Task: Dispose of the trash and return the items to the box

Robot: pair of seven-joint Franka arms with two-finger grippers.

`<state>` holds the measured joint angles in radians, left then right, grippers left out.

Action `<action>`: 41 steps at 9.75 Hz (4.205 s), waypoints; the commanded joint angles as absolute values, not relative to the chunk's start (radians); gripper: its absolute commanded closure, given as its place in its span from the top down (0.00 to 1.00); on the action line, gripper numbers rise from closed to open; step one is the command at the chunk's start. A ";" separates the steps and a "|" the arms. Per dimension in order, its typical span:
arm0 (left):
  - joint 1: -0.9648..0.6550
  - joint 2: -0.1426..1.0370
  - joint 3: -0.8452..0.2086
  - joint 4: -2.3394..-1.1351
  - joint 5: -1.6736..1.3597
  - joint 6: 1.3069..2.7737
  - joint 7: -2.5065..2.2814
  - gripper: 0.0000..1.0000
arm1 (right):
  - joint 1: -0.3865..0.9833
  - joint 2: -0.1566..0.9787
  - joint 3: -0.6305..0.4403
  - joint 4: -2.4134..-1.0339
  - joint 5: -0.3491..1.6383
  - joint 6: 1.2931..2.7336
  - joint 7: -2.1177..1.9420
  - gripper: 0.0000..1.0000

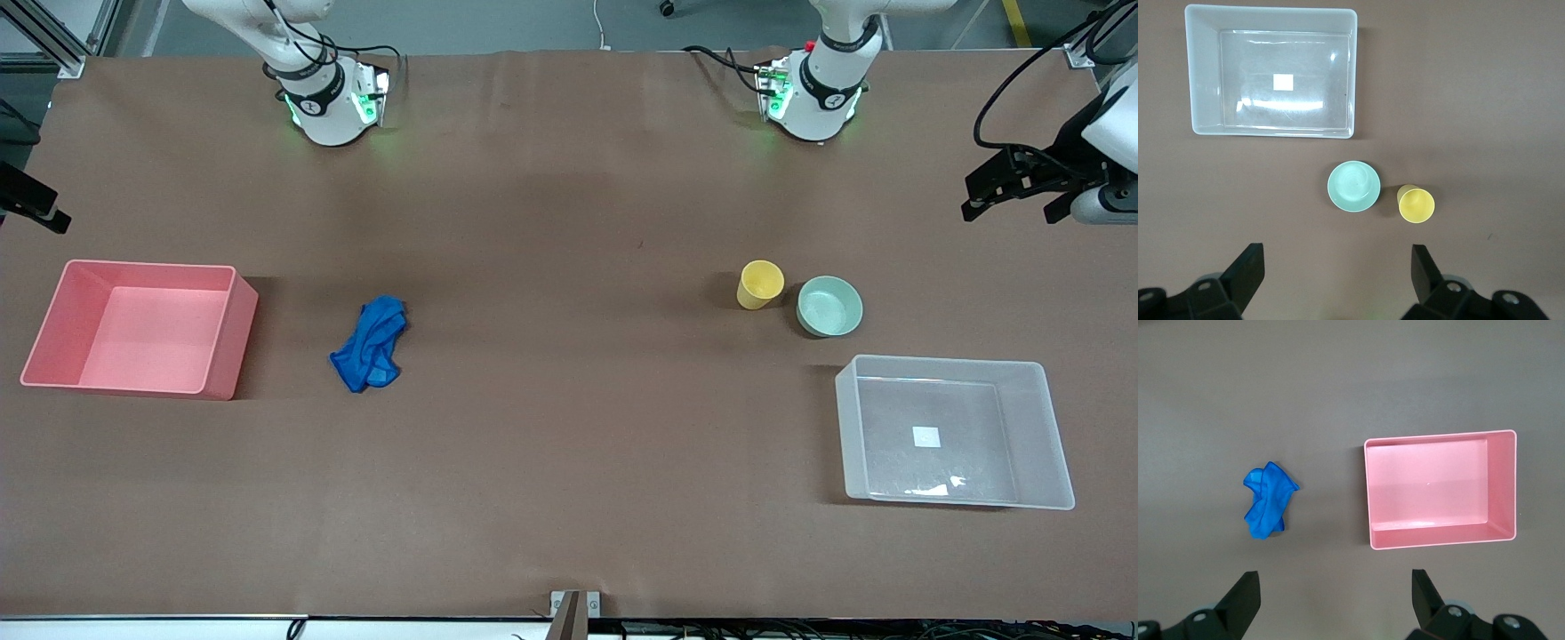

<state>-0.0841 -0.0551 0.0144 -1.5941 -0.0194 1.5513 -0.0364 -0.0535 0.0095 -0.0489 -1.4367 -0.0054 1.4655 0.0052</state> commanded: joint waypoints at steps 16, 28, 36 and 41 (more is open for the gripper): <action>-0.069 0.247 0.060 -2.519 -0.009 2.739 0.061 0.52 | 0.009 0.491 0.201 -2.110 -0.049 2.496 0.321 0.97; -0.054 0.059 0.101 -2.216 -0.014 2.312 0.066 0.00 | -0.077 0.427 0.125 -1.574 -0.086 1.748 0.139 0.01; -0.037 0.645 0.202 -1.605 -0.222 2.292 0.337 0.01 | -0.120 0.419 -0.222 -1.866 -0.049 2.081 -0.497 0.02; -0.040 0.747 0.201 -1.617 -0.224 2.359 0.360 0.20 | -0.107 0.417 -0.222 -1.996 -0.025 2.227 -0.480 1.00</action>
